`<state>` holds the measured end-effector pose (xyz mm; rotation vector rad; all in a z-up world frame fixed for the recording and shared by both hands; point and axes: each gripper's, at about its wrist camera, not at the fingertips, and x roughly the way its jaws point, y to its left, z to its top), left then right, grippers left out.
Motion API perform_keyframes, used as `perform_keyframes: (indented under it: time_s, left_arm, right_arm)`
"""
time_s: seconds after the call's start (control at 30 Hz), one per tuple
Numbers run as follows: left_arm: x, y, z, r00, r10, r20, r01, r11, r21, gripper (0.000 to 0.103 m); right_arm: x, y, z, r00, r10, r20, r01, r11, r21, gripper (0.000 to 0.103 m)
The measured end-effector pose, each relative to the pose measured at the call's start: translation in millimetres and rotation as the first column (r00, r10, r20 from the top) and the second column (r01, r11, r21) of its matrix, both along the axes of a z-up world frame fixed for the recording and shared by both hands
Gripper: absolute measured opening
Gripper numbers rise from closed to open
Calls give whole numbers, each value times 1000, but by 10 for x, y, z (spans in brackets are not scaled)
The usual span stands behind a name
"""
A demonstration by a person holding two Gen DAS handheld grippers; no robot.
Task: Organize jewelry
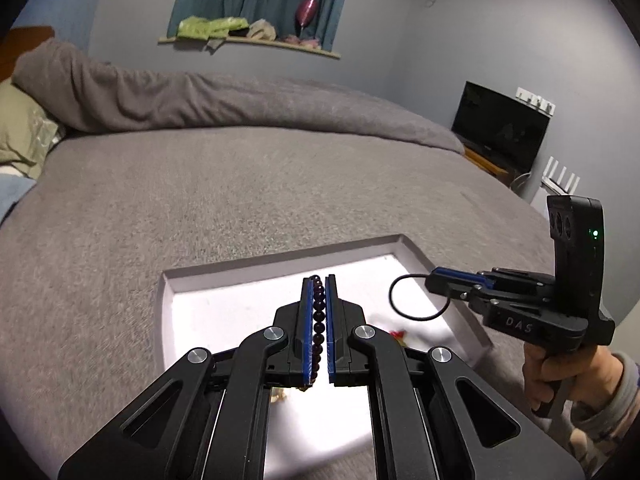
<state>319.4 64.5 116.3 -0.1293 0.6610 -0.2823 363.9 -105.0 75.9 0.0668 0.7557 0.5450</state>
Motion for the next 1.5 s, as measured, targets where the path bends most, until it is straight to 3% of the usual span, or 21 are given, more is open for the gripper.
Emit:
perform_keyframes:
  time_s: [0.27, 0.4, 0.5, 0.57, 0.87, 0.93, 1.1, 1.5]
  left_arm:
    - [413, 92, -371, 993, 40, -110, -35, 998, 44, 6]
    - [499, 139, -561, 979, 100, -178, -79, 989, 122, 9]
    - [472, 185, -623, 972, 144, -188, -113, 980, 163, 40]
    - [412, 217, -612, 974, 153, -168, -126, 978, 165, 61]
    - [-186, 317, -358, 988, 151, -29, -146, 981, 127, 88]
    - [-397, 309, -289, 988, 152, 13, -152, 981, 117, 91]
    - [-804, 286, -227, 983, 168, 72, -176, 978, 111, 94]
    - [-1515, 293, -304, 972, 201, 122, -216, 969, 122, 95]
  right_arm:
    - [378, 234, -264, 994, -29, -103, 20, 996, -88, 13]
    - [462, 274, -331, 992, -40, -120, 25, 993, -119, 13]
    - [464, 283, -362, 991, -33, -129, 17, 992, -122, 16]
    - [440, 279, -351, 992, -31, -119, 16, 992, -123, 26]
    - [-169, 221, -61, 999, 33, 29, -30, 997, -74, 50]
    - [-357, 200, -11, 997, 48, 64, -45, 998, -49, 58]
    - [-790, 188, 32, 990, 78, 114, -78, 997, -7, 67]
    - [-1384, 117, -54, 986, 65, 155, -68, 998, 15, 91]
